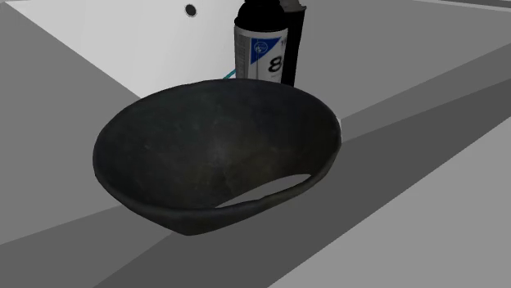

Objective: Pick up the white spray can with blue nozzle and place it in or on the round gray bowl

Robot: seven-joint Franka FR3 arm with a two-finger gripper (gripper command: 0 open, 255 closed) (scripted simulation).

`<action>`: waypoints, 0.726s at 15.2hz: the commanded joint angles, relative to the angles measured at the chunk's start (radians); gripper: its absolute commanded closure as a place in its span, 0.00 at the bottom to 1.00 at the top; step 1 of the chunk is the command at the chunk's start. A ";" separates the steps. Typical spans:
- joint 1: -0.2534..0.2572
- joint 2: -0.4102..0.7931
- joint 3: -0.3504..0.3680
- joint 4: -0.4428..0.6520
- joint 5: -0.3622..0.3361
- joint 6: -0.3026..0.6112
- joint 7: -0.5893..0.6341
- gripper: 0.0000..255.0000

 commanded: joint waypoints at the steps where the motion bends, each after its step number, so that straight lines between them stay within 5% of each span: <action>1: -0.009 0.059 -0.003 0.074 -0.012 0.003 0.024 0.00; 11: -0.013 0.049 -0.010 -0.039 -0.013 0.107 0.026 0.00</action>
